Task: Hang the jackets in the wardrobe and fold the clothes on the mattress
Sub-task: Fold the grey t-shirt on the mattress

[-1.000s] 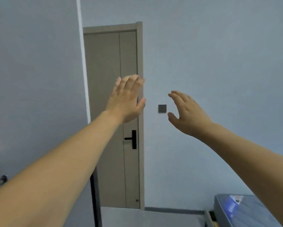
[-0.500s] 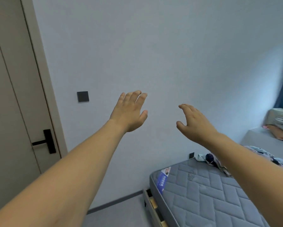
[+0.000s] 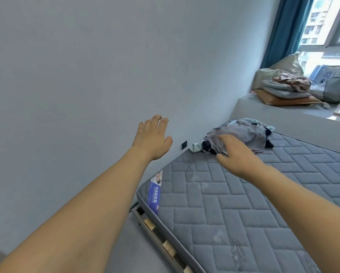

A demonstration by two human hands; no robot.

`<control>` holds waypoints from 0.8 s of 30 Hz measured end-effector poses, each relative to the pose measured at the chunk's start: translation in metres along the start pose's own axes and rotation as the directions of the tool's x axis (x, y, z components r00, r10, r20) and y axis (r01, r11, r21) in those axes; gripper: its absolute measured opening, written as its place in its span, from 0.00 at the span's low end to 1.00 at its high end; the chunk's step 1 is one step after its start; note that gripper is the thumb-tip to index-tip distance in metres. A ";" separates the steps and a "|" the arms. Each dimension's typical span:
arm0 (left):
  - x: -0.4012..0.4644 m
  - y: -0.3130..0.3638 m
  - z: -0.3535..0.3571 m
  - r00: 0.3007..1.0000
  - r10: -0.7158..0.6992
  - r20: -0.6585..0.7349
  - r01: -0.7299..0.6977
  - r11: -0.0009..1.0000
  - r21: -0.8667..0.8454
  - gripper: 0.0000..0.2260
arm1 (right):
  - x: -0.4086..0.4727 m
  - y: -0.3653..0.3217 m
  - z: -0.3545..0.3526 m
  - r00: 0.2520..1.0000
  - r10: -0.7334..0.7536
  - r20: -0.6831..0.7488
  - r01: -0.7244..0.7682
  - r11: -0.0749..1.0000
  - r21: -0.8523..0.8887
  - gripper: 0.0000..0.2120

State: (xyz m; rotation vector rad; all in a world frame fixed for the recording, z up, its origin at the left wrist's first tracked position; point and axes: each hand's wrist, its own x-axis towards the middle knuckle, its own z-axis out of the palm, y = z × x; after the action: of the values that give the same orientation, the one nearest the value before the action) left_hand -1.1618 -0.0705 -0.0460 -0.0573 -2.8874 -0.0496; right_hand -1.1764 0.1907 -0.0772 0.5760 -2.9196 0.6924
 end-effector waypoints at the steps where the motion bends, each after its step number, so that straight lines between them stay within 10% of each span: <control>1: 0.018 0.007 0.019 0.999 0.030 0.043 -0.031 0.999 0.008 0.27 | 0.009 0.022 0.009 0.999 0.045 0.008 -0.045 0.999 0.012 0.28; 13: 0.217 0.041 0.245 0.904 0.229 0.361 -0.246 0.969 0.001 0.28 | 0.164 0.219 0.158 0.907 0.364 0.211 -0.388 0.918 0.086 0.30; 24: 0.393 0.051 0.606 0.777 0.348 0.524 -0.278 0.937 -0.210 0.24 | 0.337 0.442 0.403 0.783 0.618 0.063 -0.621 0.772 0.134 0.29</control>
State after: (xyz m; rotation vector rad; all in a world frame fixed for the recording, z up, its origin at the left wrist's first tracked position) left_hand -1.6911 0.0178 -0.5318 -0.6916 -3.4019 -0.1735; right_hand -1.6548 0.2601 -0.5647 -0.4298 -3.0754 0.9659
